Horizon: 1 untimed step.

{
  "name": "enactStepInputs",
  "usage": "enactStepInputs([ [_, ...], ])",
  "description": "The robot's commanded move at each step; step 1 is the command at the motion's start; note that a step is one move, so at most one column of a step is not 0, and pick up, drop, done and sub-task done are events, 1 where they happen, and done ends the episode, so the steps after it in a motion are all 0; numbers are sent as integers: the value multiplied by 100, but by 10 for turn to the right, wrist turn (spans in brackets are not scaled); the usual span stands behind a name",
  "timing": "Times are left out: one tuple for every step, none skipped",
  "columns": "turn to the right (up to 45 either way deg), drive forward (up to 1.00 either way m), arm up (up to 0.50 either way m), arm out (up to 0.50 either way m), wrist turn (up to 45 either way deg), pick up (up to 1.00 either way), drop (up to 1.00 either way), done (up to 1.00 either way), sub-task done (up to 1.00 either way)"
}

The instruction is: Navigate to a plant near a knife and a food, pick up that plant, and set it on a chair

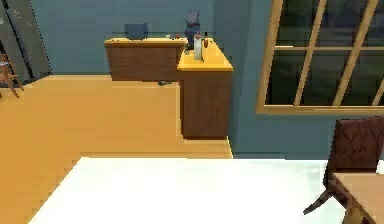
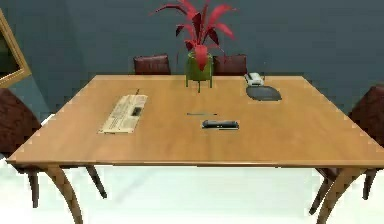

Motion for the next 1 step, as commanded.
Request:
enactStepInputs([
  [0, 100, 0, 0, 0, 0, 0, 0, 0],
])
